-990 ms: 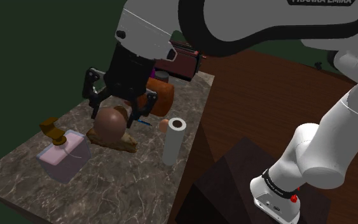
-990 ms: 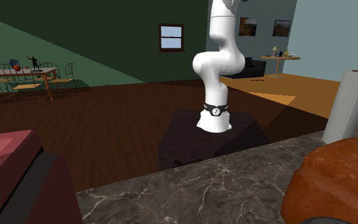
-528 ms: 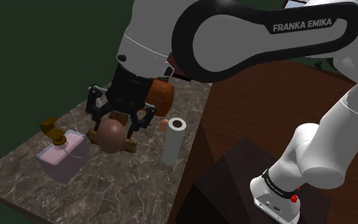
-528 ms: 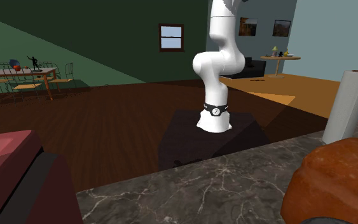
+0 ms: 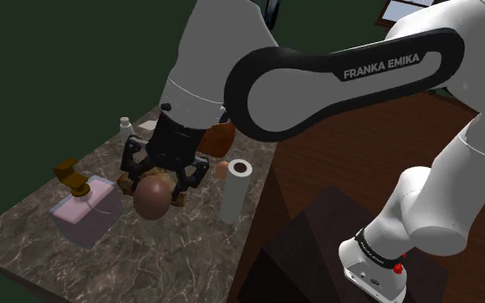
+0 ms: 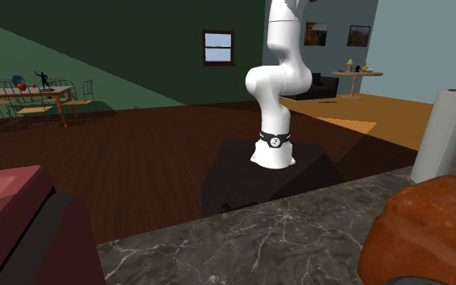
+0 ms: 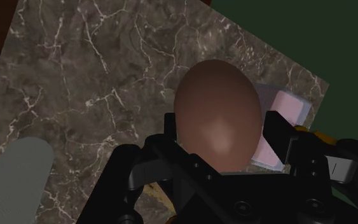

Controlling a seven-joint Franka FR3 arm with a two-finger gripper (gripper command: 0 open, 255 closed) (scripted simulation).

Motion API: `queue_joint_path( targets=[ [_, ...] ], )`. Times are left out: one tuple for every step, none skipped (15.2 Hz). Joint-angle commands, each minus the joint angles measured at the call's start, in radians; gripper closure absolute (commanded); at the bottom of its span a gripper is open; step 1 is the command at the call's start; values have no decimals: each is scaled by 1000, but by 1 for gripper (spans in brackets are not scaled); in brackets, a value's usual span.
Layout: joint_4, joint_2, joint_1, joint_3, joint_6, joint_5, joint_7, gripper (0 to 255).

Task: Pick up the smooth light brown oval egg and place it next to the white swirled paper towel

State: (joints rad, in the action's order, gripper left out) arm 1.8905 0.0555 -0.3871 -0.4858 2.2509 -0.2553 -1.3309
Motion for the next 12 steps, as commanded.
queue_joint_path(
  targets=[
    [26, 1, -1, -1, 28, -4, 6, 255],
    [36, 5, -2, -2, 41, -5, 9, 255],
    [45, 8, -2, -2, 53, -5, 11, 255],
    [55, 12, -3, -2, 66, -5, 13, 255],
    [64, 16, -3, -3, 79, -5, 16, 255],
    [72, 21, -4, -3, 91, -5, 18, 255],
    [81, 25, -5, -4, 104, -5, 20, 255],
    [89, 30, -6, -4, 117, -5, 22, 255],
    [97, 35, -6, -4, 129, -5, 24, 255],
    [105, 41, -7, -5, 142, -5, 26, 255],
    [113, 46, -8, -5, 155, -4, 28, 255],
    [120, 52, -9, -5, 167, -4, 30, 255]
  ],
)
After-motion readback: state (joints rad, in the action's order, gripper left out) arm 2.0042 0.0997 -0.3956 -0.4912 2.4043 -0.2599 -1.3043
